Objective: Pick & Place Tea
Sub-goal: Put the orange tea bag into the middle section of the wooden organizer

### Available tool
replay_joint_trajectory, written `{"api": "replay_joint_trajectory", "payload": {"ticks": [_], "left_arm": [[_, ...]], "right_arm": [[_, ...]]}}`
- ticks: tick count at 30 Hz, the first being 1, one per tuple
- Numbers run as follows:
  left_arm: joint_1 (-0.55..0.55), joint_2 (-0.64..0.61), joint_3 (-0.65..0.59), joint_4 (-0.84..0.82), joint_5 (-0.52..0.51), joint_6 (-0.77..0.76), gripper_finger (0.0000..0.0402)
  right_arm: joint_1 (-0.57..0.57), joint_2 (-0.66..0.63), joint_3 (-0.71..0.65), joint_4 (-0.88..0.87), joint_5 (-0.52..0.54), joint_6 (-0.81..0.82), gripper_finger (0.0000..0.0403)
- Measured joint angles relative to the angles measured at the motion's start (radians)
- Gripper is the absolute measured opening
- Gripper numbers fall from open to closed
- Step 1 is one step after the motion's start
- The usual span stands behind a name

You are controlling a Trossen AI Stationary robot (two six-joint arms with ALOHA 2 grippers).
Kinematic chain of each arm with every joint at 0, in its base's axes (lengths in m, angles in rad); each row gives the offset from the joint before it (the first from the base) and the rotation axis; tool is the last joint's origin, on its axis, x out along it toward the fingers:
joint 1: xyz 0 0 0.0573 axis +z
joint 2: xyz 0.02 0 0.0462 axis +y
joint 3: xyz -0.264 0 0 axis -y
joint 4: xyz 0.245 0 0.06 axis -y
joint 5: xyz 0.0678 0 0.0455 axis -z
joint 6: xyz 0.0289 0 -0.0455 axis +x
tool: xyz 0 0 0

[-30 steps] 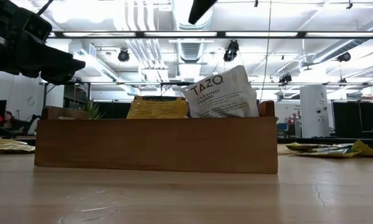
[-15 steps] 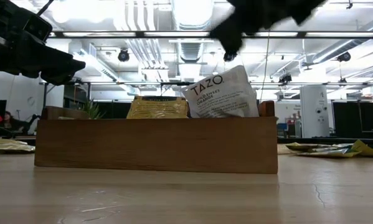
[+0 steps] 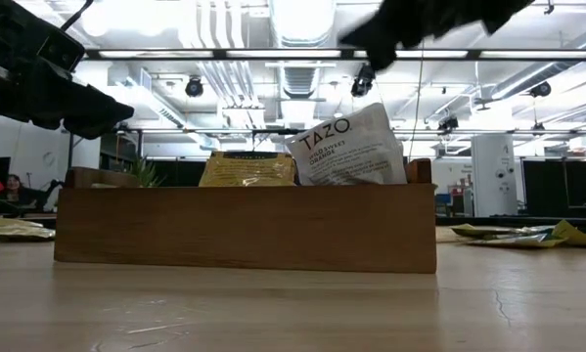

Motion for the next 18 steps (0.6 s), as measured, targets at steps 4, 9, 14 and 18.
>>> {"api": "replay_joint_trajectory", "payload": {"ticks": [4,9,14,18], "left_arm": [[0.0,0.007,0.0,-0.008,0.0,0.0,0.0139],[0.0,0.016,0.0,-0.016,0.0,0.0,0.0139],[0.0,0.02,0.0,-0.017,0.0,0.0,0.0139],[0.0,0.022,0.0,-0.017,0.0,0.0,0.0139]], "right_arm": [[0.005,-0.002,0.01,-0.017,-0.01,-0.001,0.0009],[-0.003,0.002,0.006,-0.11,0.002,-0.079,0.0008],[-0.006,0.0,0.008,-0.19,0.158,-0.068,0.0008],[-0.013,-0.001,0.008,-0.243,0.346,-0.109,0.0008]]}}
